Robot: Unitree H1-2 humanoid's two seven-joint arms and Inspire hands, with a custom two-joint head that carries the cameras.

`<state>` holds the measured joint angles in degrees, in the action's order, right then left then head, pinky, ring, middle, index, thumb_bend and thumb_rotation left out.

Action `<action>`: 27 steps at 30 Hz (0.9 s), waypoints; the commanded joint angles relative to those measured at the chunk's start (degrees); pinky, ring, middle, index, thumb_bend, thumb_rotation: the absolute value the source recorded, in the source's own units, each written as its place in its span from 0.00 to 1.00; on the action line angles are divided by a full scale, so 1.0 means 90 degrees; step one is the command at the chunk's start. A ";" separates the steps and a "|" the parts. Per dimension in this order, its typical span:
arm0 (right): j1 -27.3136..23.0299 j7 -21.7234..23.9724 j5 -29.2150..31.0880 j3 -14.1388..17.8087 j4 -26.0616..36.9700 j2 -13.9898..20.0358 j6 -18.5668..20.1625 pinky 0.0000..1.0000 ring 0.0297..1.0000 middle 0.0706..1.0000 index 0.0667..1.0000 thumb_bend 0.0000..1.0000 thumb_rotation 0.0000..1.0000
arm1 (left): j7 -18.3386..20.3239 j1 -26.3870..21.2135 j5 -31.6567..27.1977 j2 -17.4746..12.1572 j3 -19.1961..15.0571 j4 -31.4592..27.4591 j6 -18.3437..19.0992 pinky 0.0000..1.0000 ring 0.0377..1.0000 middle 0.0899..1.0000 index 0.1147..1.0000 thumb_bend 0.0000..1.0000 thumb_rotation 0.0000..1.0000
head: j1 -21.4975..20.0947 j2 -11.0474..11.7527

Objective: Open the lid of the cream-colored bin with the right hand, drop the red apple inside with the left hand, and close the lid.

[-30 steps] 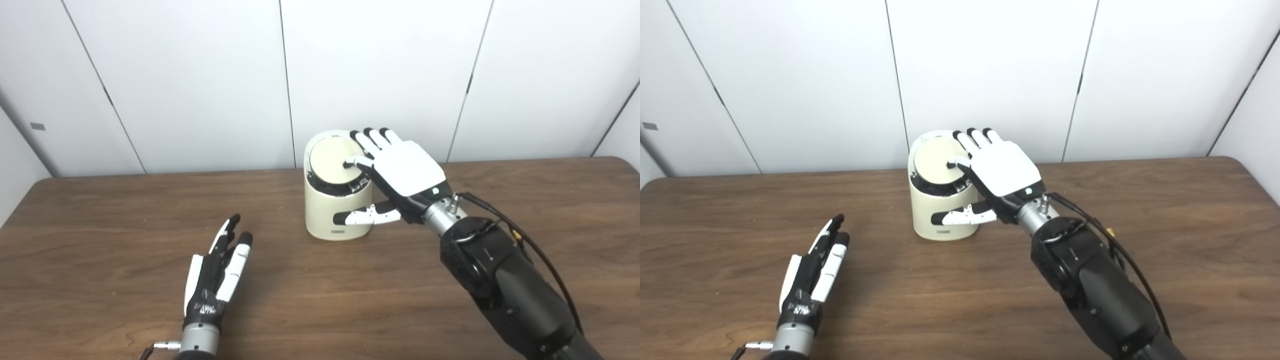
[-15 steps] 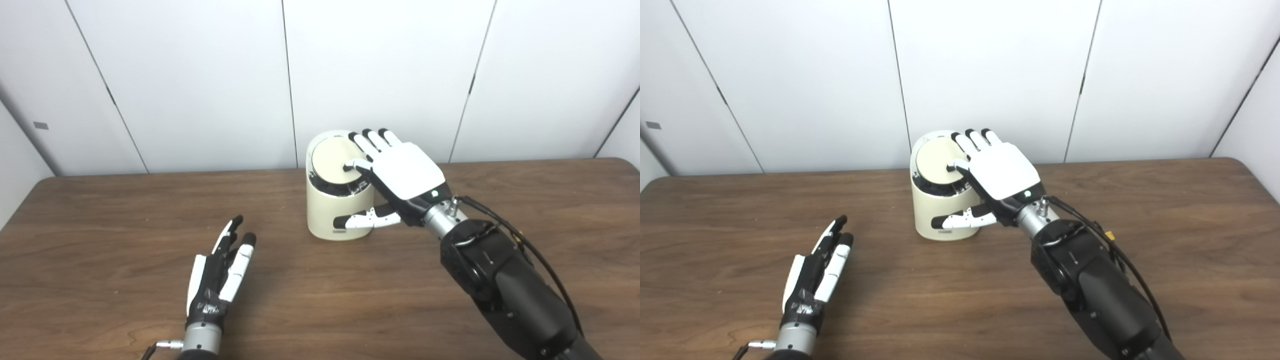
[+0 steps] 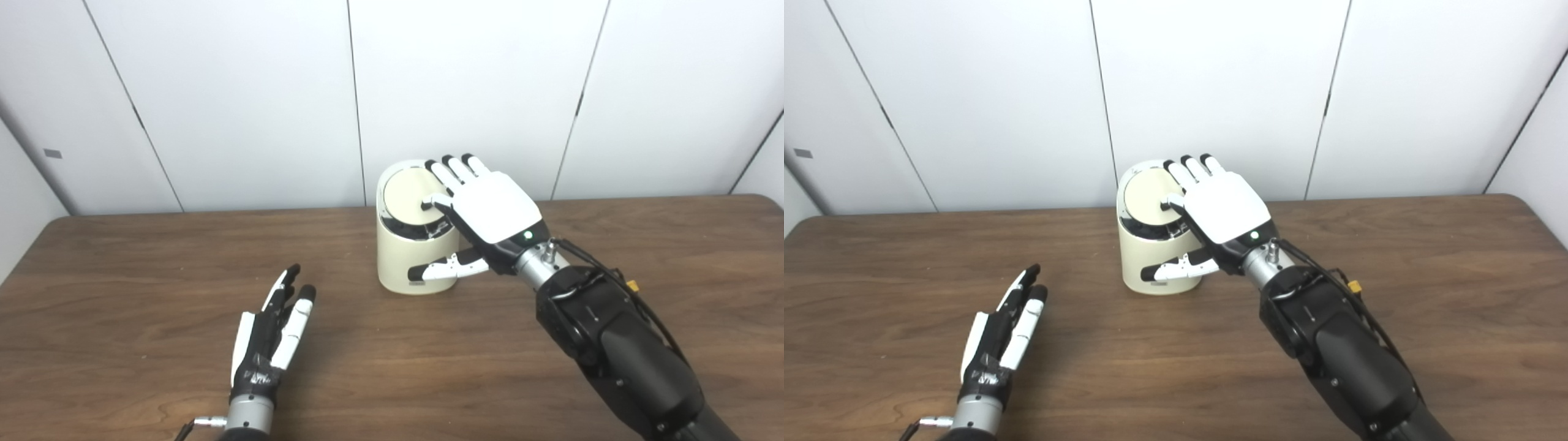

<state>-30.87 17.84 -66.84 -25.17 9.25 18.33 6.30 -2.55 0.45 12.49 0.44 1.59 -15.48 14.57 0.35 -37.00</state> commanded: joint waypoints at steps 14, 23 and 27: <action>-0.0017 -0.0016 0.0562 0.0992 0.0975 -0.0335 0.0138 1.00 1.00 1.00 0.91 0.60 1.00 | -0.0033 -0.0134 0.0022 -0.0003 -0.0022 -0.0281 -0.0020 0.95 0.97 0.98 0.97 0.66 0.88 | -0.0005 0.0014; 0.0691 0.0211 0.1155 0.1737 0.1417 -0.0345 0.0527 1.00 1.00 1.00 0.94 0.57 1.00 | -0.0023 -0.0122 -0.0121 -0.0040 -0.0119 -0.0304 -0.0129 0.94 0.96 0.97 0.97 0.64 0.88 | 0.0003 0.0068; 0.1221 0.0517 0.2316 0.2274 0.1648 -0.0445 0.1061 1.00 1.00 1.00 0.95 0.56 1.00 | 0.0077 -0.0091 -0.0269 -0.0182 -0.0214 -0.0426 -0.0080 0.95 0.95 0.97 0.97 0.61 0.89 | 0.0001 0.0072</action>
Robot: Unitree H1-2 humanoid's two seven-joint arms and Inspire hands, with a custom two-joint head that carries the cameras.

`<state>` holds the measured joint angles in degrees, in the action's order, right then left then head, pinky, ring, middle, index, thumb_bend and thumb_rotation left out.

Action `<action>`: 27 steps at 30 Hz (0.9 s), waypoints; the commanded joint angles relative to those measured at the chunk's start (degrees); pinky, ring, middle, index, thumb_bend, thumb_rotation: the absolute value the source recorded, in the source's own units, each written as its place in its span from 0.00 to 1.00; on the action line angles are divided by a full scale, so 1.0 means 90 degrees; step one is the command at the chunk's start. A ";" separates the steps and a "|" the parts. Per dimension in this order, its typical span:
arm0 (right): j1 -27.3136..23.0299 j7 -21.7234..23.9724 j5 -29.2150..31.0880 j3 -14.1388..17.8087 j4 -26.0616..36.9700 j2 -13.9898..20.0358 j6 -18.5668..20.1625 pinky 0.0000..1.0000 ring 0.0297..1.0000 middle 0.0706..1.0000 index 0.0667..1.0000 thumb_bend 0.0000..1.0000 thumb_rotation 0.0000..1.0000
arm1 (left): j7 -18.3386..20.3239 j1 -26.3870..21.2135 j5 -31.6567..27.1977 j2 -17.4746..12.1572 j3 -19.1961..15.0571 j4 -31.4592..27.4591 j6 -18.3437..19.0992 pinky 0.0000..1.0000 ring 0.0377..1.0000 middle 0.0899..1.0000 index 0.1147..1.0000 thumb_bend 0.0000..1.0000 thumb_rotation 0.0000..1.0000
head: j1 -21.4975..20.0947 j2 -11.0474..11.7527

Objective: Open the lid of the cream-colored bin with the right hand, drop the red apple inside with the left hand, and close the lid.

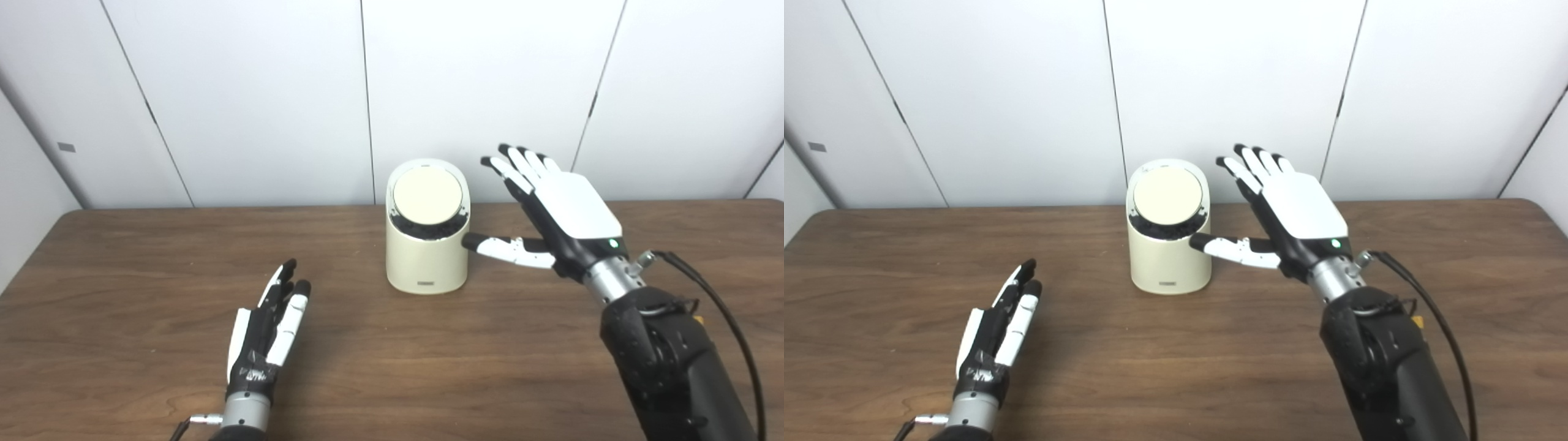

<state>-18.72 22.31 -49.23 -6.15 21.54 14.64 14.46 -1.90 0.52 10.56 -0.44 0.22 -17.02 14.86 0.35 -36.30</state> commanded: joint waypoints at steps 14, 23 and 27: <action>0.1711 -0.1005 0.4509 0.2060 0.0100 -0.1375 0.0198 0.92 0.94 0.95 0.90 0.50 1.00 | 0.0589 0.0709 -0.1712 -0.0478 -0.0659 -0.0425 -0.0787 0.97 0.99 1.00 1.00 0.54 0.82 | -0.0153 -0.0081; 0.2566 -0.1381 0.5317 0.1681 0.0164 -0.1646 -0.0331 0.92 0.95 0.95 0.92 0.50 1.00 | 0.0502 0.1352 -0.1779 -0.0340 -0.0663 -0.0428 -0.1418 1.00 1.00 1.00 1.00 0.50 0.93 | -0.0246 -0.0216; 0.2747 -0.1531 0.5631 0.1587 0.0073 -0.1753 -0.0559 0.96 0.97 0.96 0.96 0.47 1.00 | 0.0419 0.1521 -0.1718 -0.0311 -0.0723 -0.0260 -0.1680 1.00 1.00 1.00 1.00 0.50 0.98 | -0.0251 -0.0270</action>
